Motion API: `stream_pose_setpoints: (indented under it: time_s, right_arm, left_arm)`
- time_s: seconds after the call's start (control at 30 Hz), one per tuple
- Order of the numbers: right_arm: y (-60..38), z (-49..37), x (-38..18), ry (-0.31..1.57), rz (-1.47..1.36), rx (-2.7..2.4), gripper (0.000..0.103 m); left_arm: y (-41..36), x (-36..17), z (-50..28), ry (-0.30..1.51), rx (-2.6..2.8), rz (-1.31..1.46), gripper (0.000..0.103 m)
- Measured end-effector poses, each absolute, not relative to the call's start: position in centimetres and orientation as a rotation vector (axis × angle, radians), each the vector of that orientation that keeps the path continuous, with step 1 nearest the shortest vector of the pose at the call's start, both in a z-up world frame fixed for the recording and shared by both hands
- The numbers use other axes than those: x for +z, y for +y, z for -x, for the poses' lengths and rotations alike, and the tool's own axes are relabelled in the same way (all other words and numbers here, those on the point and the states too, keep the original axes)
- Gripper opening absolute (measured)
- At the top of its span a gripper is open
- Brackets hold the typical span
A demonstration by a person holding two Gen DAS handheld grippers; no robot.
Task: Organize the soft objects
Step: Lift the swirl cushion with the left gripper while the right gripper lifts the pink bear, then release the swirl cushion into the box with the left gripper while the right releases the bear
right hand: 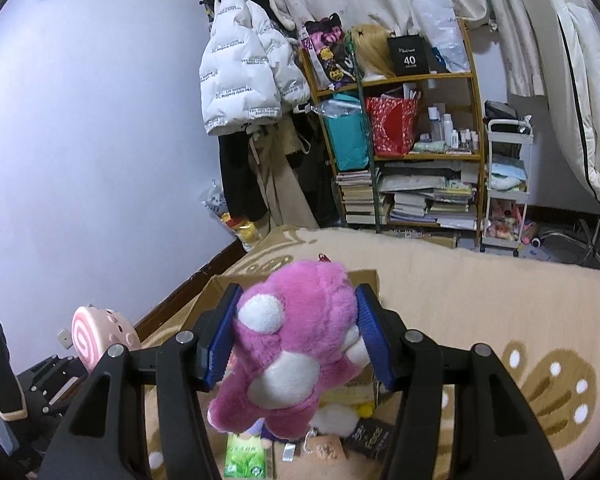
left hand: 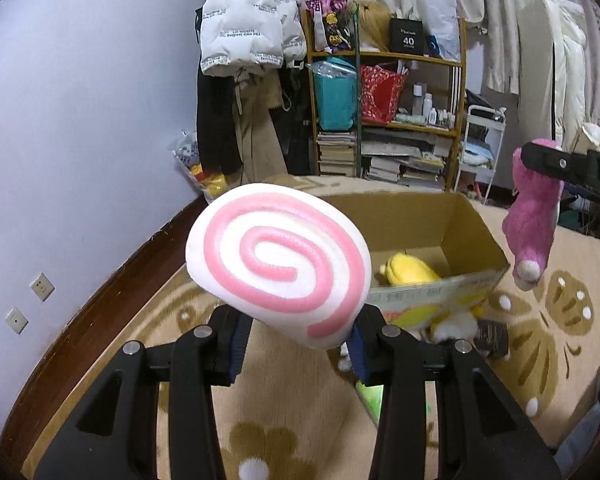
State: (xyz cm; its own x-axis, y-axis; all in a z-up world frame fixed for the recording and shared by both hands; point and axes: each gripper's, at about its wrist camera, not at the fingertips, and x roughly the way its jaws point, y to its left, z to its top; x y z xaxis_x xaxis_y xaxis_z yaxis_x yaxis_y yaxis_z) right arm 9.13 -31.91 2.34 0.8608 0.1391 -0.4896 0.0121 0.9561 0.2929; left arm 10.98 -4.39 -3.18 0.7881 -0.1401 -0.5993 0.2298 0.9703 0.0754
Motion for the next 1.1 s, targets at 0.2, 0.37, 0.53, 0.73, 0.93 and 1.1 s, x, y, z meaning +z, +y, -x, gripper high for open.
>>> stream_pose_setpoints:
  time_s: [0.2, 0.37, 0.53, 0.73, 0.93, 1.1]
  right_arm:
    - [-32.0, -10.6, 2.3, 0.511, -0.272, 0.07, 0.06]
    - [-31.6, -11.7, 1.7, 0.509, -0.213, 0.05, 0.06]
    - [-31.6, -13.0, 0.8, 0.524, -0.152, 0.036, 0.06]
    - [-31.5, -14.0, 0.3, 0.533, -0.123, 0.03, 0.061]
    - [-31.4, -15.5, -0.3, 0.56, -0.126, 0.054, 0.061]
    - [-31.2, -16.3, -1.2, 0.587, -0.111, 0.041, 0.061]
  left_arm:
    - [-5.6, -2.8, -13.4, 0.618, -0.221, -0.15, 0.04]
    - [-7.4, -2.7, -15.3, 0.602, -0.238, -0.169, 0.04]
    - [-9.3, -2.7, -16.6, 0.583, -0.269, -0.193, 0.041]
    - [-10.3, -3.4, -18.2, 0.614, -0.301, -0.182, 0.041]
    - [-10.4, -4.4, -18.6, 0.645, -0.311, -0.174, 0.042]
    - [-10.7, -5.7, -18.8, 0.67, -0.302, -0.201, 0.042]
